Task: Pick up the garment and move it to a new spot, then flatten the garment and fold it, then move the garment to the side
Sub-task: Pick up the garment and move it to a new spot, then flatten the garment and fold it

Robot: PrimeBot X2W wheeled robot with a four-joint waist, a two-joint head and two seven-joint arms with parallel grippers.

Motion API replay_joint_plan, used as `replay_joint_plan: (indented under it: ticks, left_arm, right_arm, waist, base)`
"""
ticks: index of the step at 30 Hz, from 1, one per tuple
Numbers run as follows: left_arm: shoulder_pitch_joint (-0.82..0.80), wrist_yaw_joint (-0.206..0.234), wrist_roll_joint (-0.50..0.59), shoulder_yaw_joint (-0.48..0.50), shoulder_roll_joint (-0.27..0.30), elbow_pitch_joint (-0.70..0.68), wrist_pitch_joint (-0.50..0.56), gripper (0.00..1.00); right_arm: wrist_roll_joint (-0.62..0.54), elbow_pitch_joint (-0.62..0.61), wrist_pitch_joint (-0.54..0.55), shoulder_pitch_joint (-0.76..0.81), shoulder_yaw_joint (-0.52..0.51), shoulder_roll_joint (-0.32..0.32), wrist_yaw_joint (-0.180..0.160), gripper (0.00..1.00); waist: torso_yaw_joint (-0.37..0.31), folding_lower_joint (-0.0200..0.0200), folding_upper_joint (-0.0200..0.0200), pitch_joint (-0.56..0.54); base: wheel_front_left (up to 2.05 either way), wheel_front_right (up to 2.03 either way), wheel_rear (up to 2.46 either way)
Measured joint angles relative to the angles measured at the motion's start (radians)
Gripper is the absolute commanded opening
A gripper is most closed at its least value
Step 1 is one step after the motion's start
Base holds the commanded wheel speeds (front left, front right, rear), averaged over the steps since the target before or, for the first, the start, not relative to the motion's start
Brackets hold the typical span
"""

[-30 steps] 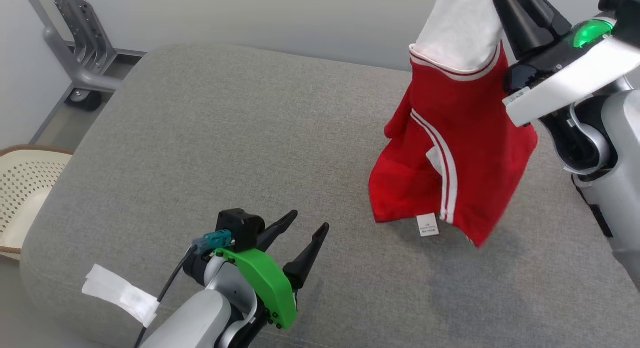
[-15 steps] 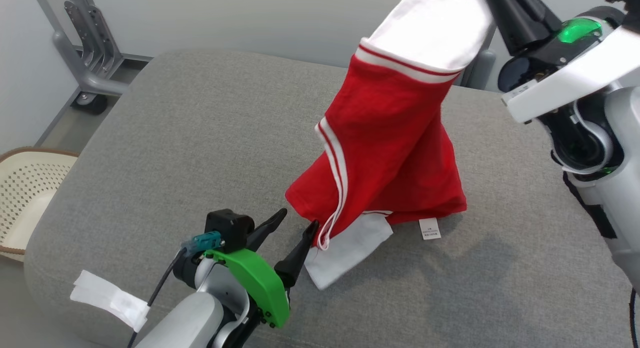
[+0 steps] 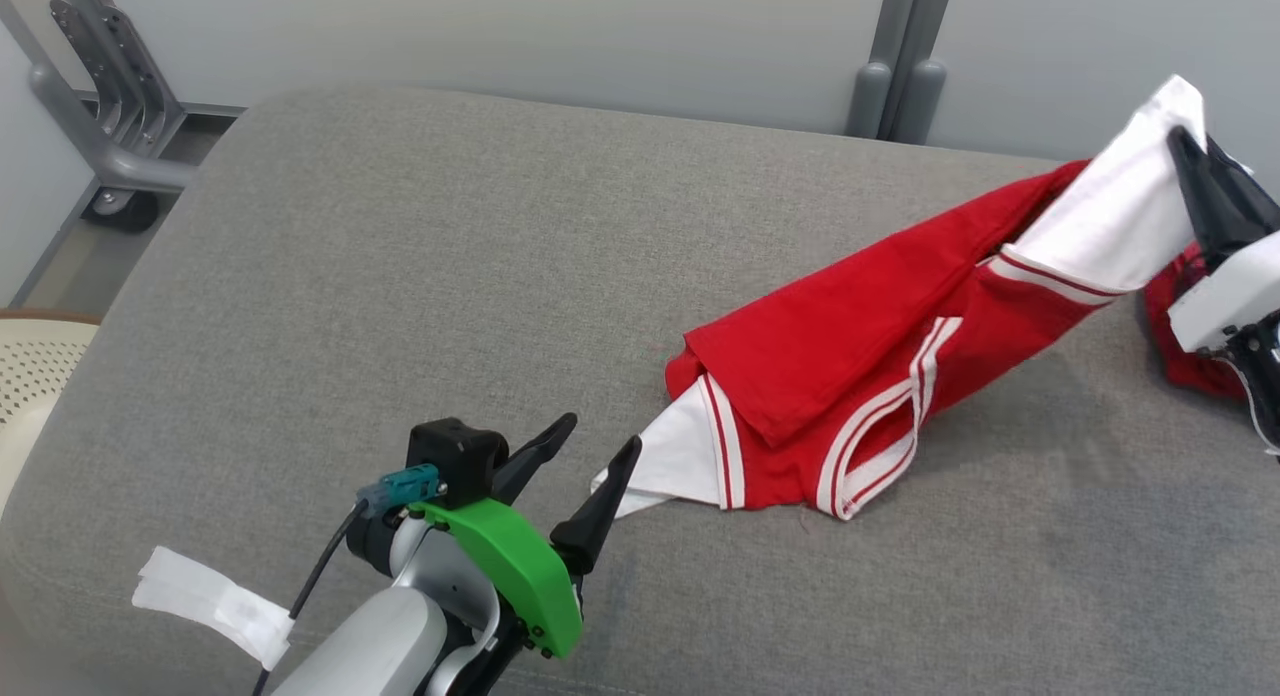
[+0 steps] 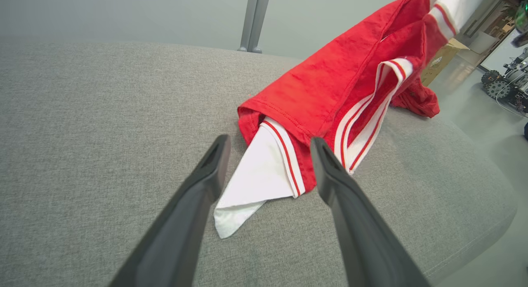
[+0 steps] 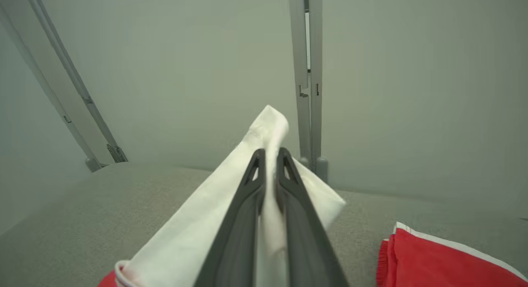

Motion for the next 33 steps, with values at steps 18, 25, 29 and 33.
replay_joint_plan:
  ticks: [18, 25, 29, 33]
  left_arm:
    - [-0.001, 0.003, 0.000, 0.012, 0.018, -0.042, 0.011, 1.00]
    - [-0.001, 0.025, 0.000, 0.047, 0.042, -0.041, -0.006, 1.00]
    - [-0.001, 0.025, 0.000, 0.046, 0.038, -0.046, -0.006, 1.00]
    - [-0.002, 0.025, 0.000, 0.043, 0.032, -0.049, -0.006, 1.00]
  right_arm:
    - [-0.165, 0.119, -0.086, 0.108, 0.057, -0.024, -0.079, 1.00]
    - [-0.225, -0.030, -0.148, 0.101, 0.161, 0.038, -0.047, 1.00]
    - [-0.262, -0.074, -0.115, 0.104, 0.290, 0.079, 0.014, 1.00]
    - [-0.310, -0.077, -0.072, 0.104, 0.391, 0.119, 0.052, 1.00]
  waist:
    - [-0.049, 0.0000, 0.0000, 0.101]
    - [-0.082, 0.0000, 0.0000, 0.100]
    - [-0.085, 0.0000, 0.0000, 0.095]
    - [-0.064, 0.0000, 0.0000, 0.100]
  base:
    - [0.00, 0.00, 0.00]
    - [0.00, 0.00, 0.00]
    - [0.00, 0.00, 0.00]
    - [0.00, 0.00, 0.00]
